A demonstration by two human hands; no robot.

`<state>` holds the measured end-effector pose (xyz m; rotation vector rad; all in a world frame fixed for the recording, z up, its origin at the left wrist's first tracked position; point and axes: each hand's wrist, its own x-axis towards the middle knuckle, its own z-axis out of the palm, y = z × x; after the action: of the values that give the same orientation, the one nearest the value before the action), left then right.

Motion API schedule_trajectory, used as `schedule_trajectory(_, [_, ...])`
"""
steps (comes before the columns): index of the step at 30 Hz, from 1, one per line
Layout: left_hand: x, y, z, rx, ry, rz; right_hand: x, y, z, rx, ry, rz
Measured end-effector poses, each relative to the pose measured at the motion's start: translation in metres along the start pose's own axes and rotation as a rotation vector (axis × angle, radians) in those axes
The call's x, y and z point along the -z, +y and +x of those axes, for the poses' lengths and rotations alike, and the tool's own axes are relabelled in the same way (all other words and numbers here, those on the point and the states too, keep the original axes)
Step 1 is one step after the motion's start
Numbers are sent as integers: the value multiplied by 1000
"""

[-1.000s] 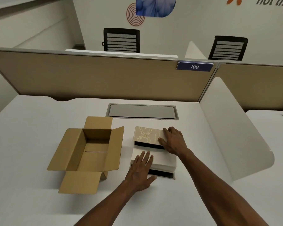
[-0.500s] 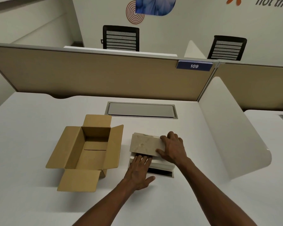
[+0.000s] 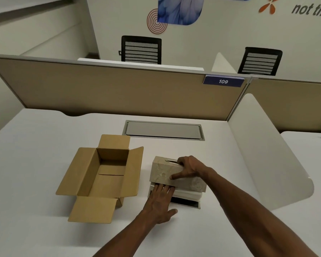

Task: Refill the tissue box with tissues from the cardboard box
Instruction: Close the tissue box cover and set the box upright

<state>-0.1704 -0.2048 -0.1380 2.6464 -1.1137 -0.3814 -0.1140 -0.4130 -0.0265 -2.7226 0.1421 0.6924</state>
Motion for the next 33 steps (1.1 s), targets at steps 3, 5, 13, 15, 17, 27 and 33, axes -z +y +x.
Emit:
schedule_trajectory(3, [0, 0, 0, -4, -8, 10, 6, -5, 10, -43, -108, 17])
schedule_trajectory(5, [0, -1, 1, 2, -29, 12, 10, -7, 15, -66, -145, 3])
schedule_trajectory(13, [4, -7, -7, -29, 5, 3, 10, -8, 18, -72, -170, 3])
schedule_trajectory(15, [4, -12, -18, -68, 37, -32, 8, -8, 17, -69, -178, 2])
schedule_trajectory(17, [5, -16, -31, -102, 117, -36, 5, -9, 16, -60, -183, -11])
schedule_trajectory(27, [-19, -10, -59, -79, 318, -34, -7, -7, 4, 5, -108, -29])
schedule_trajectory(33, [-29, -1, -68, 278, 151, -514, -16, -12, -7, 68, -71, -111])
